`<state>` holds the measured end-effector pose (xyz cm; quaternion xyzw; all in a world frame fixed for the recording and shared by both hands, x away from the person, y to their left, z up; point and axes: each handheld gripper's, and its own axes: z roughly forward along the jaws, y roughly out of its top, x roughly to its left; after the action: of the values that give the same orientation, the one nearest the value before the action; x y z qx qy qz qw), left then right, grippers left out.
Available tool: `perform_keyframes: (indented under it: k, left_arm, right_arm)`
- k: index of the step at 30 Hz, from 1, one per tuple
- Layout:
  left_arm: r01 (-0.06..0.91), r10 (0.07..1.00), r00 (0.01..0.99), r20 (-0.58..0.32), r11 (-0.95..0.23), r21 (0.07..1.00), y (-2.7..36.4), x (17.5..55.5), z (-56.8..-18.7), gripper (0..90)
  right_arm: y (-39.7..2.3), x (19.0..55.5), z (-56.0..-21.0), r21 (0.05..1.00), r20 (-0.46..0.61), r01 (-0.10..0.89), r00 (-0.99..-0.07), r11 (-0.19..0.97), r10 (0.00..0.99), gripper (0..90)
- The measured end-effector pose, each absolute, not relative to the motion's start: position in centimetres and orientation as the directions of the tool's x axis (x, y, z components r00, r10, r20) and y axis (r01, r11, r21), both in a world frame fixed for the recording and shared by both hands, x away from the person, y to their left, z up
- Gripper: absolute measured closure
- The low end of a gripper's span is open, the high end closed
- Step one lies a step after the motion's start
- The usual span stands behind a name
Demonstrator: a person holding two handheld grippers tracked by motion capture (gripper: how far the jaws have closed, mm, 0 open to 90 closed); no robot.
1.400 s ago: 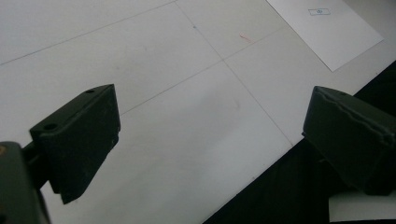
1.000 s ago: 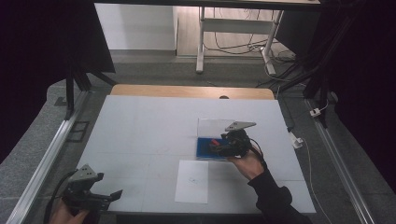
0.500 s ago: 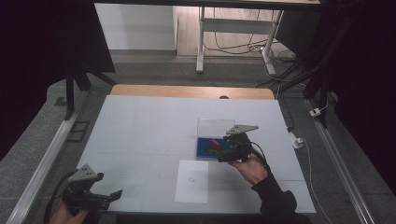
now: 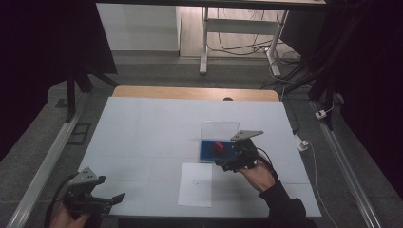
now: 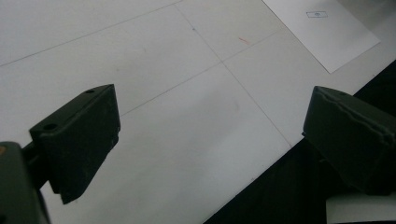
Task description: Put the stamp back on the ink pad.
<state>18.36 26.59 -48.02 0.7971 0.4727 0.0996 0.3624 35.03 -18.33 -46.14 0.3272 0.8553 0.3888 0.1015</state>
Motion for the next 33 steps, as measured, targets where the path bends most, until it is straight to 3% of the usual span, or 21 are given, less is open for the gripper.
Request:
perform_keyframes:
  k: [11, 33]
  left_arm:
    - [0.683, 0.826, 0.532, -0.184, -0.291, 0.670, 26.6, 18.4, -48.0, 4.3]
    - [0.684, 0.827, 0.531, -0.182, -0.292, 0.668, 26.5, 18.4, -48.0, 4.2]
  right_arm:
    - [-19.1, 33.0, -45.8, 0.723, 0.018, 0.449, -0.772, 0.526, 0.635, 0.0]
    - [-22.8, 29.0, -45.0, 0.744, 0.020, 0.460, -0.740, 0.485, 0.672, 0.0]
